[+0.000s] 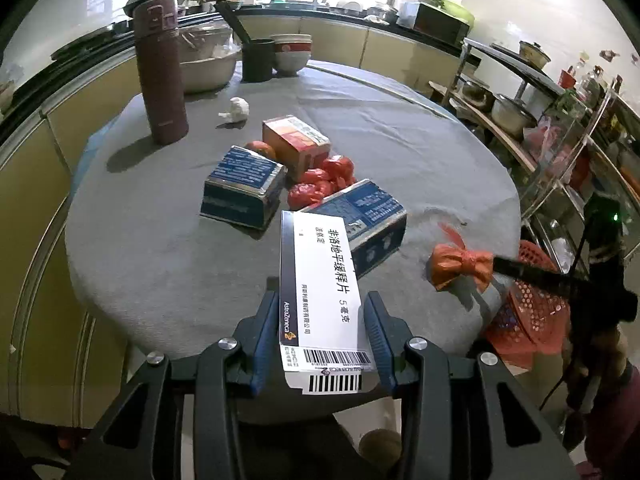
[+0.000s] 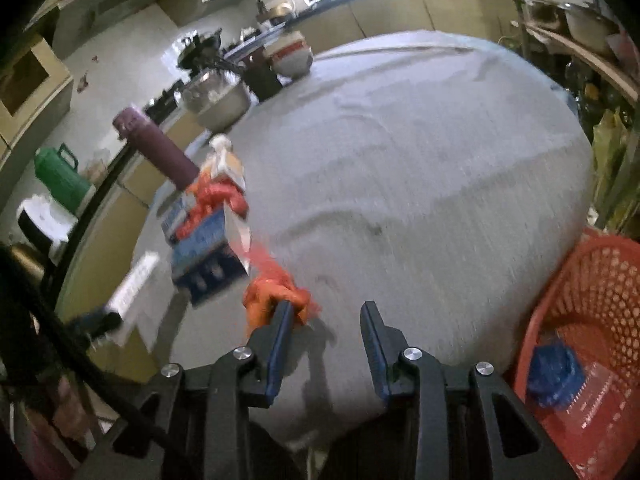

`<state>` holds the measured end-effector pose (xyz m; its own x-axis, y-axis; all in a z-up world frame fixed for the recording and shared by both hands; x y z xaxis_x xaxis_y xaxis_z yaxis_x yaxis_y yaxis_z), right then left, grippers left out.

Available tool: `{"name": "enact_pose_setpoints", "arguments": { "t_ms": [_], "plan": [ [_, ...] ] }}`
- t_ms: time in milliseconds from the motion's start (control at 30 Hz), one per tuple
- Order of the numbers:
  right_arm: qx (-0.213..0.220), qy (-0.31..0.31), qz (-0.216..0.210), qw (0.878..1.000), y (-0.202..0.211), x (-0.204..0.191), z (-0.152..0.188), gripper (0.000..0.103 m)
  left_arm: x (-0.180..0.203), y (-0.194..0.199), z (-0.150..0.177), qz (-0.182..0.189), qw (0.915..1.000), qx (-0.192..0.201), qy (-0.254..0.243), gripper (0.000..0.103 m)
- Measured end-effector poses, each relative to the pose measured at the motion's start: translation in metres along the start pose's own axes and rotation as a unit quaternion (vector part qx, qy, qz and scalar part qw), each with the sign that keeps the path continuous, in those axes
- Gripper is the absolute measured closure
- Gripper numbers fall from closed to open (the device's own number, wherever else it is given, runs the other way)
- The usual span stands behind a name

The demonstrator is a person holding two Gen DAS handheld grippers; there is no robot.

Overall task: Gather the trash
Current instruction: 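Grasp the orange mesh bag with right tool while left tool holds white box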

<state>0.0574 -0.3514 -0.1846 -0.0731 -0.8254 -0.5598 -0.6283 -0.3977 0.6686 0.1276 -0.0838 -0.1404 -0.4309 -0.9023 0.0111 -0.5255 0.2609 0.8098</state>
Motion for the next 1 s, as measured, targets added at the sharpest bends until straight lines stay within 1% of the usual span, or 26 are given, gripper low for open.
{"name": "enact_pose_setpoints", "arguments": {
  "t_ms": [33,67,133,200,333,433,500,600,633,700,800,867,933,1000],
  "plan": [
    [-0.003,-0.005,-0.004,1.0,0.0,0.002,0.003,0.063,0.001,-0.001,0.0,0.0,1.0,-0.001,-0.001,0.058],
    [-0.003,-0.009,-0.006,1.0,0.0,0.002,0.004,0.051,0.002,-0.002,0.0,0.001,1.0,-0.003,-0.001,0.058],
    [0.004,-0.003,-0.011,1.0,0.002,-0.001,0.004,0.037,0.003,-0.004,0.002,0.005,1.0,-0.008,0.0,0.058],
    [0.007,0.014,-0.021,1.0,0.003,-0.009,0.001,0.037,0.005,-0.003,0.003,0.007,0.9999,-0.008,-0.002,0.058],
    [-0.005,0.047,-0.016,0.999,-0.011,-0.026,-0.004,0.037,0.01,-0.001,0.005,0.014,0.9999,-0.006,-0.006,0.058],
    [-0.022,0.046,-0.017,0.999,-0.023,-0.03,-0.004,0.037,0.012,0.001,0.006,0.01,0.9999,-0.006,-0.012,0.058],
    [-0.03,0.044,-0.034,0.998,-0.022,-0.033,0.0,0.037,0.011,0.003,0.006,0.008,0.9999,-0.004,-0.014,0.058],
    [-0.037,0.042,-0.039,0.998,-0.015,-0.033,0.005,0.037,0.008,0.005,0.006,0.005,0.9999,-0.002,-0.011,0.058],
    [-0.025,0.038,-0.045,0.998,-0.007,-0.032,0.004,0.037,0.007,0.005,0.006,0.005,0.9999,-0.002,-0.01,0.058],
    [0.018,0.038,-0.053,0.998,0.014,-0.034,0.0,0.037,0.005,0.006,0.005,0.004,1.0,0.0,-0.008,0.058],
    [0.093,0.06,-0.07,0.991,0.049,-0.046,-0.014,0.037,0.006,0.006,0.004,0.008,1.0,0.002,-0.005,0.058],
    [0.125,0.083,-0.065,0.987,0.065,-0.057,-0.022,0.031,0.008,0.007,0.003,0.007,0.9999,0.005,-0.007,0.058],
    [0.145,0.107,-0.056,0.982,0.072,-0.069,-0.028,0.027,0.009,0.009,0.003,0.008,0.9999,0.007,-0.008,0.058],
    [0.141,0.123,-0.056,0.981,0.068,-0.08,-0.032,0.027,0.01,0.011,0.002,0.01,0.9999,0.01,-0.007,0.058]
  ]
}}
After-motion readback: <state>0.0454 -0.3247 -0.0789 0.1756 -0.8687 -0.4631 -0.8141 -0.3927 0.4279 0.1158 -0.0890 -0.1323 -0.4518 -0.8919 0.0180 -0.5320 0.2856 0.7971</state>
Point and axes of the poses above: each gripper's, at about its wrist camera, not at the fingertips, and y roughly against the way its jaws point, x to its right, z to its underside, the point moved 4 cm from there along -y, roughly the way its jaws point, and after that the axes turned 10 degrees about -z, right-handed, at the moved point
